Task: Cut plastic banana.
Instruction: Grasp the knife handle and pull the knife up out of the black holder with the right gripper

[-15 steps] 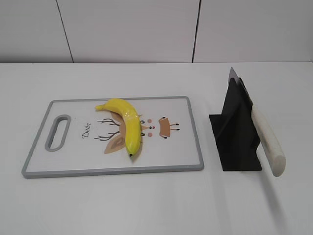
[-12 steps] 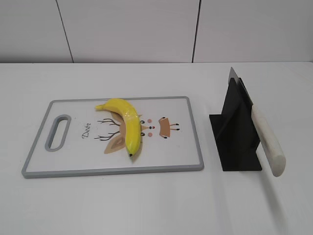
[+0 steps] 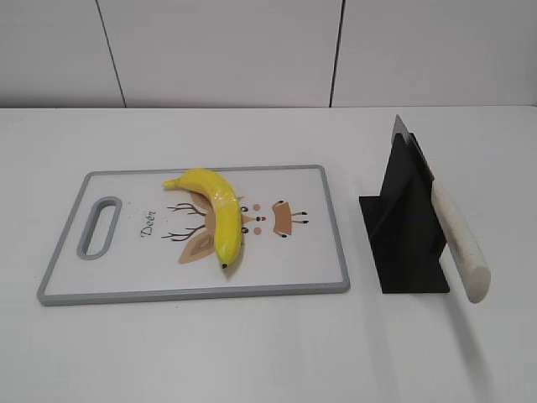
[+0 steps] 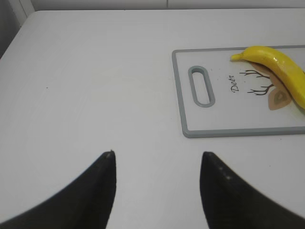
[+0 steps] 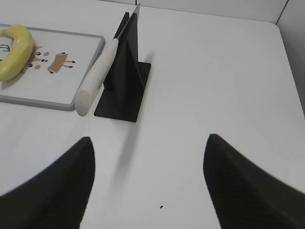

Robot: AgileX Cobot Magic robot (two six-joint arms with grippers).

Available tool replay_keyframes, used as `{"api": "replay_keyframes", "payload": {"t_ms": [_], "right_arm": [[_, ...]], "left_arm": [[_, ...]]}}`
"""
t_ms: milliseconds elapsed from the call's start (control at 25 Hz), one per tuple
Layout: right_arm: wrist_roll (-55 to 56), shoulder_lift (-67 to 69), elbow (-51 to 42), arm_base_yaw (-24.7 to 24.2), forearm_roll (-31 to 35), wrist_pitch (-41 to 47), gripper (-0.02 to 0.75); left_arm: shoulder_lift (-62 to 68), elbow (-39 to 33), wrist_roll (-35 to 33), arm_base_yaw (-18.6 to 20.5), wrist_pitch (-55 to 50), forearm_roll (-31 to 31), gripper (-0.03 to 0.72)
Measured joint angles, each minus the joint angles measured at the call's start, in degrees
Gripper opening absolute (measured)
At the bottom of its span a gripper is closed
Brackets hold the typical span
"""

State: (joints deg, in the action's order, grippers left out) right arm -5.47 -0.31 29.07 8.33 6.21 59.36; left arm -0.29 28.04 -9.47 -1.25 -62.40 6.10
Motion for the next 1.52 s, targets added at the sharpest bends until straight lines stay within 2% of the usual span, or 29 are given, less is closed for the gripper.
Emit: {"api": "replay_keyframes", "payload": {"t_ms": [1520], "right_arm": [[0.0,0.0,0.0,0.0,0.0,-0.05,0.545]], "left_arm": [[0.0,0.0,0.0,0.0,0.0,0.0,0.512]]}}
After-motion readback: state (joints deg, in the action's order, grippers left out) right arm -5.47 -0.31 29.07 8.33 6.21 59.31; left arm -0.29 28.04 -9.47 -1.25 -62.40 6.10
